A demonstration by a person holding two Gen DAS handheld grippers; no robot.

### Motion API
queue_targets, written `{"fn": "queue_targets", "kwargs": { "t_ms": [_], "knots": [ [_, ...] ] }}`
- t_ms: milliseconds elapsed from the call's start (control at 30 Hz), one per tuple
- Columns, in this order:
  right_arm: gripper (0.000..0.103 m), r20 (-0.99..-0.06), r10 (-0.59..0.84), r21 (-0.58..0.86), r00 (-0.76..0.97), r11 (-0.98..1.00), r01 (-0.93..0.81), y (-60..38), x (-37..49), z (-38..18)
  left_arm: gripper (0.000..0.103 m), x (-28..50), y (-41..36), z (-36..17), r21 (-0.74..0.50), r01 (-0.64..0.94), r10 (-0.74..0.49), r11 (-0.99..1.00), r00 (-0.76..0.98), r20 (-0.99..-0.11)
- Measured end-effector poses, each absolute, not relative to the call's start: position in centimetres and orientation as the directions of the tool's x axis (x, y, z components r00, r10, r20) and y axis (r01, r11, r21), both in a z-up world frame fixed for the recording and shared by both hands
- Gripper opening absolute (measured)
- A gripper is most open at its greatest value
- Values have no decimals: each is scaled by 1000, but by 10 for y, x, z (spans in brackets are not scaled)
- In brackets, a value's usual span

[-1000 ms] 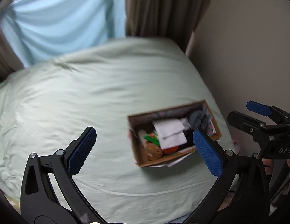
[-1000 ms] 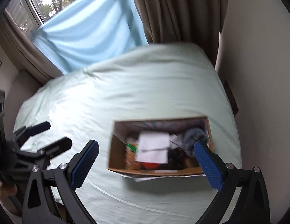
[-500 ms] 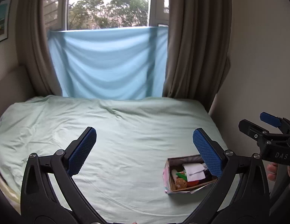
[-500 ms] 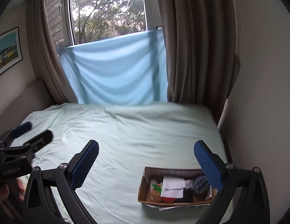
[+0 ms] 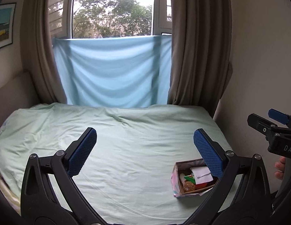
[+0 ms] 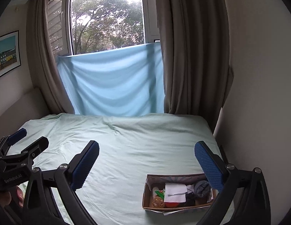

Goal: Organize soft objects

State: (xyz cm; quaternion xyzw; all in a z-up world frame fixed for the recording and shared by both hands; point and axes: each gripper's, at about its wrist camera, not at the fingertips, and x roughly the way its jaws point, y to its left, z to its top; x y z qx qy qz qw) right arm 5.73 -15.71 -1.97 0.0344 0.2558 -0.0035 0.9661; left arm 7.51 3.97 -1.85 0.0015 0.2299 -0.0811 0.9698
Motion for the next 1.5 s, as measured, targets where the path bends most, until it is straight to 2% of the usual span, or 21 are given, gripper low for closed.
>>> {"fn": "queue_targets", "kwargs": {
  "t_ms": [1500],
  "knots": [
    [102,-468,-37,45,883,997,65,-151,54,-18,103,65,38,-21,-24,157,-153,987,900,-408]
  ]
}}
